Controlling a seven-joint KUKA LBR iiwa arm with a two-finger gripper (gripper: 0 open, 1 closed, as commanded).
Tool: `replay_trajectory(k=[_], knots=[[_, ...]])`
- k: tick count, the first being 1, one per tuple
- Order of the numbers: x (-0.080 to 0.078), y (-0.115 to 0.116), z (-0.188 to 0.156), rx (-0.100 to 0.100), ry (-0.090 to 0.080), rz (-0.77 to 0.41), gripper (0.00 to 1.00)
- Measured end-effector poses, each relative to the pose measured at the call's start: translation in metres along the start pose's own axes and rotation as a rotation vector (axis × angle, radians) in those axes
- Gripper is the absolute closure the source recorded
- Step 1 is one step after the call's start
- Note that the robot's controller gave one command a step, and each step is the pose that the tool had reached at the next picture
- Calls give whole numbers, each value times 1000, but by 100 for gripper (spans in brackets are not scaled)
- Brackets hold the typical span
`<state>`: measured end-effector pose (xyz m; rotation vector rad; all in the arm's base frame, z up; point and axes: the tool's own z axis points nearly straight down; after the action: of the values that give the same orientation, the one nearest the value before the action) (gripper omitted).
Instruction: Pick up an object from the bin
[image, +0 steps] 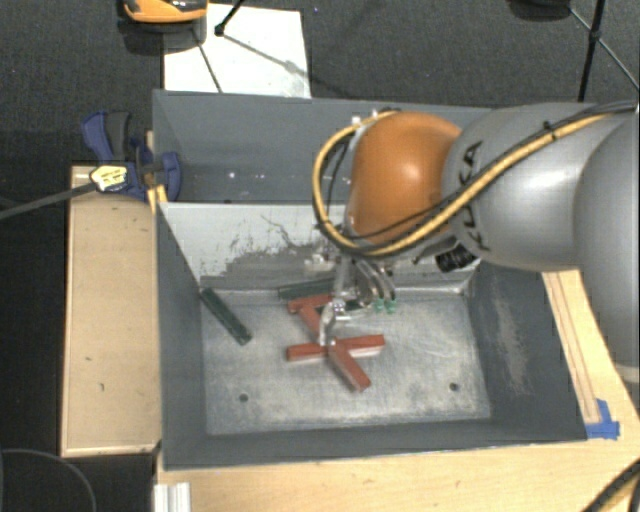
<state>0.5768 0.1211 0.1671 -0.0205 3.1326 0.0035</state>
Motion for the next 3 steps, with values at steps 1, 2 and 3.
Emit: replay_trajectory(k=[1,2,3], knots=[[13,-20,92,-2,-6,16,100],[17,-20,95,0,5,18,0],[17,-20,95,0,5,19,0]])
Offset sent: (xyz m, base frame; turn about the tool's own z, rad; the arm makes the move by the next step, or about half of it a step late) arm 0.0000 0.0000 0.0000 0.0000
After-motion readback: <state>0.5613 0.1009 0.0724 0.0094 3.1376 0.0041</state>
